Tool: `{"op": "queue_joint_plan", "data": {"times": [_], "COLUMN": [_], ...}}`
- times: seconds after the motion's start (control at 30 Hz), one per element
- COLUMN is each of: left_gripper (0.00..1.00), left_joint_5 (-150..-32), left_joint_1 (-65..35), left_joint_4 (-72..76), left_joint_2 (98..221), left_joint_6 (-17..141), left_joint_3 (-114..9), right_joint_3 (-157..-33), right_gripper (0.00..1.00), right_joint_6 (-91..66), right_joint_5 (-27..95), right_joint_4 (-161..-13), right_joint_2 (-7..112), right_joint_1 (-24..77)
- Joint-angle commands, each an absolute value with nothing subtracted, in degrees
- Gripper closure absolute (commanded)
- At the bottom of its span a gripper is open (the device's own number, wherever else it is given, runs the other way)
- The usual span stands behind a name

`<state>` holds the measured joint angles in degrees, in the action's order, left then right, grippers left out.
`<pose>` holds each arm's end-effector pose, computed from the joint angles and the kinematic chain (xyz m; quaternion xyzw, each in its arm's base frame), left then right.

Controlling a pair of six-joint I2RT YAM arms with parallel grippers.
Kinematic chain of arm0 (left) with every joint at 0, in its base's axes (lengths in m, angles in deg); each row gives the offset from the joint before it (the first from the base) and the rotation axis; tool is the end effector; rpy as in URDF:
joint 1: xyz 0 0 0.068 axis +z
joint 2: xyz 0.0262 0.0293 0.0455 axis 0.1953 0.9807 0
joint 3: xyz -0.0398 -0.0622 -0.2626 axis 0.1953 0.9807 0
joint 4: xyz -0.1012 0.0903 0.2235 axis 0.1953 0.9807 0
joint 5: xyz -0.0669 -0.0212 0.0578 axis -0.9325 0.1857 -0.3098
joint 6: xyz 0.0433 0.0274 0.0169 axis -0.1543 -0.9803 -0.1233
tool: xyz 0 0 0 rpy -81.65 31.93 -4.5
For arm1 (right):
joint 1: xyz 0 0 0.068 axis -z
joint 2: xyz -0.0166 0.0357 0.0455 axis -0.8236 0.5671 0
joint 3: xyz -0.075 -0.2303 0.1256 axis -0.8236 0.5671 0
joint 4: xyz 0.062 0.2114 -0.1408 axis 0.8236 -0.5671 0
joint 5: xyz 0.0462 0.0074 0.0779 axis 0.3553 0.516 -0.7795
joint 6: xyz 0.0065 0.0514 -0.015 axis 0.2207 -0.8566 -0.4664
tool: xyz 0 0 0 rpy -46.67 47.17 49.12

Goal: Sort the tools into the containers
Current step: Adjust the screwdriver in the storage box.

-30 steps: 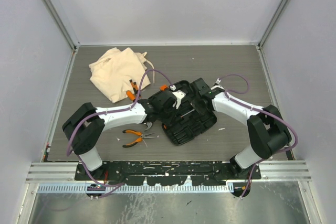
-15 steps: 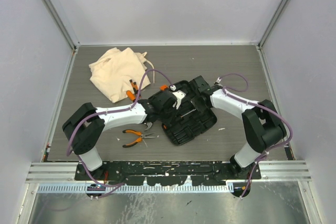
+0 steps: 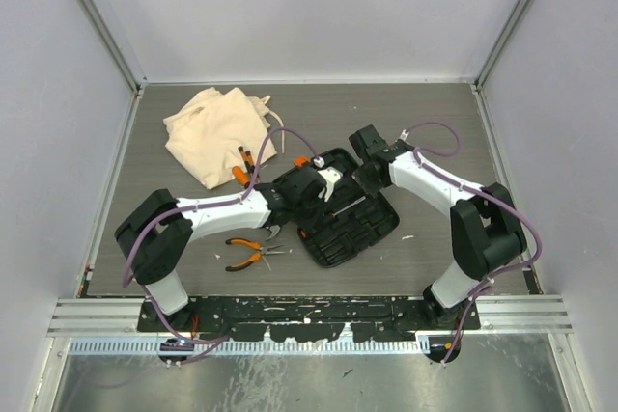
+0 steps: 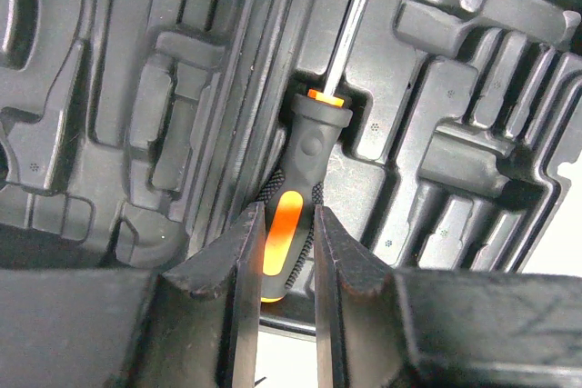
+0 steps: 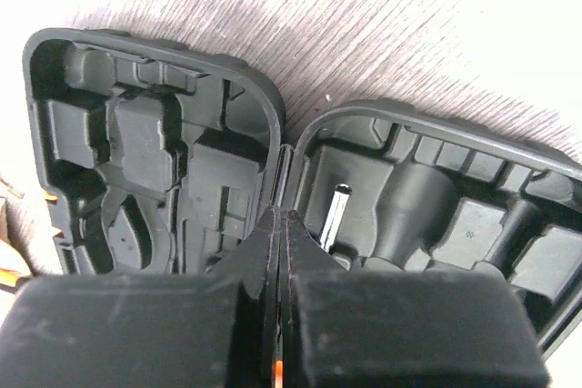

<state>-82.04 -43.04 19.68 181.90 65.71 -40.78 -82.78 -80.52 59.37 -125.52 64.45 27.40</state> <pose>0.2064 -0.2866 0.1872 0.3149 0.8938 -0.1788 0.2646 0.2837 0.1391 0.2090 0.4109 0.8801 0.0515 0.2323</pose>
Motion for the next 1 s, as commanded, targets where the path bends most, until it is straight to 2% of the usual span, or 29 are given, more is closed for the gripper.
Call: {"op": "queue_joint_plan", "data": {"times": [0.0, 0.97], "left_gripper": [0.83, 0.84], "left_joint_5": [-82.3, -81.8], "left_joint_1": [-44.5, -44.8], "left_joint_4": [28.7, 28.8], "left_joint_2": [184.6, 184.6], "left_joint_6": [64.6, 64.5], "left_joint_3": [-39.5, -39.3], "right_joint_3": [-83.5, -83.8], "right_gripper": [1.0, 1.0], "right_joint_6": [-82.3, -80.9], "right_joint_5": [60.4, 56.6], "right_joint_4": [-128.9, -128.9], "right_joint_2": [61.4, 71.7], "right_joint_1": [27.5, 27.6]}}
